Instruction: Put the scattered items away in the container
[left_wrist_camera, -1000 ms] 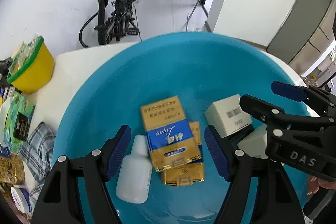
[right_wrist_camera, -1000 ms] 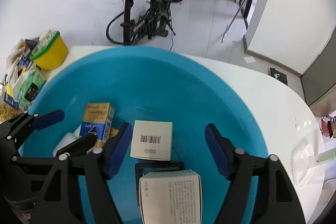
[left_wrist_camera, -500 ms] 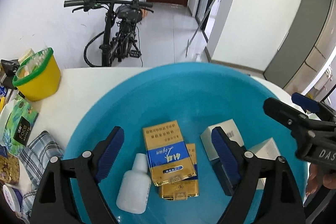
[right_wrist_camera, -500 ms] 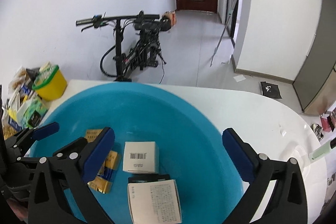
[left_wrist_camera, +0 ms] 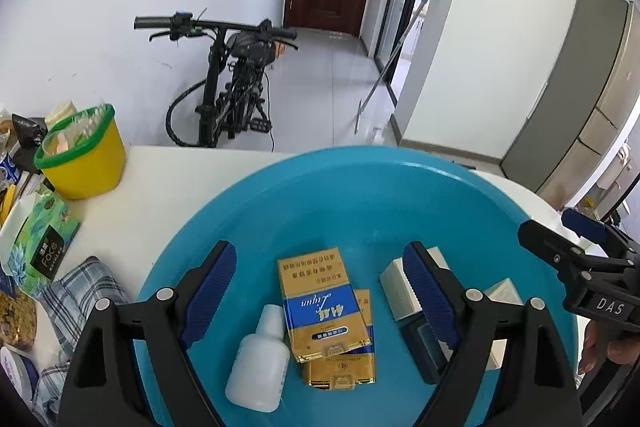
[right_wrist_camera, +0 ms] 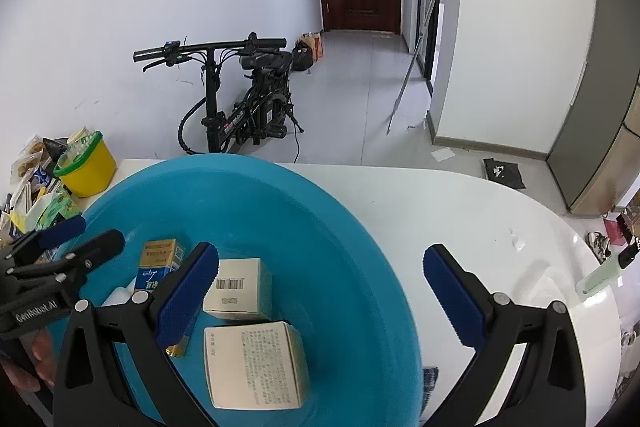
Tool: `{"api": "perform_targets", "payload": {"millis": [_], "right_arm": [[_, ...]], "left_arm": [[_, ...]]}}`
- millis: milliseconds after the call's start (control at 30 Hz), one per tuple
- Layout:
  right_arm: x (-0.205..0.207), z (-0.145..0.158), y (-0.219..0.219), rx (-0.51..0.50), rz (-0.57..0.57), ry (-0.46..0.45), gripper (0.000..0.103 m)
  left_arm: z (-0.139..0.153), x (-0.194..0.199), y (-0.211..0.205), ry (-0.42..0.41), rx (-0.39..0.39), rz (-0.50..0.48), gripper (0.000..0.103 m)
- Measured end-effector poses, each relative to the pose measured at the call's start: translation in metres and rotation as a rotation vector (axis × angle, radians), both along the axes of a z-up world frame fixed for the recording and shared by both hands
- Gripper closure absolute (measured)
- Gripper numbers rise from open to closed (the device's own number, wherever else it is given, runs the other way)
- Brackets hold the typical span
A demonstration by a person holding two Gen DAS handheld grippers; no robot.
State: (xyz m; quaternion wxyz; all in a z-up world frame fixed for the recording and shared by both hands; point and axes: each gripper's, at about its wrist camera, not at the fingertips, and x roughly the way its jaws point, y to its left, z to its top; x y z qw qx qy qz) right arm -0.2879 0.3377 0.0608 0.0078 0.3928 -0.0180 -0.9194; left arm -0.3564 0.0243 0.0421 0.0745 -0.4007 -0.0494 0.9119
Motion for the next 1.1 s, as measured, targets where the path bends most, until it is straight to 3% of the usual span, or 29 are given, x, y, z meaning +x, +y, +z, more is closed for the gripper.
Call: {"api": "perform_targets", "payload": {"millis": [200, 733, 800, 867, 1100], "right_arm": [[0.014, 0.007, 0.0, 0.053, 0.016, 0.058, 0.001], [0.046, 0.044, -0.006, 0.053, 0.03, 0.253, 0.001], [0.05, 0.049, -0.008, 0.064, 0.028, 0.282, 0.001], [0.055, 0.053, -0.008, 0.072, 0.027, 0.305, 0.001], [0.069, 0.065, -0.01, 0.078, 0.039, 0.34, 0.001]], "left_arm": [[0.011, 0.009, 0.001, 0.063, 0.012, -0.015, 0.016], [0.041, 0.039, 0.003, 0.254, -0.026, -0.031, 0.015], [0.046, 0.043, 0.001, 0.287, -0.021, -0.029, 0.011], [0.052, 0.048, -0.001, 0.322, -0.015, -0.029, 0.001], [0.073, 0.063, 0.0, 0.397, -0.013, -0.037, 0.0]]}}
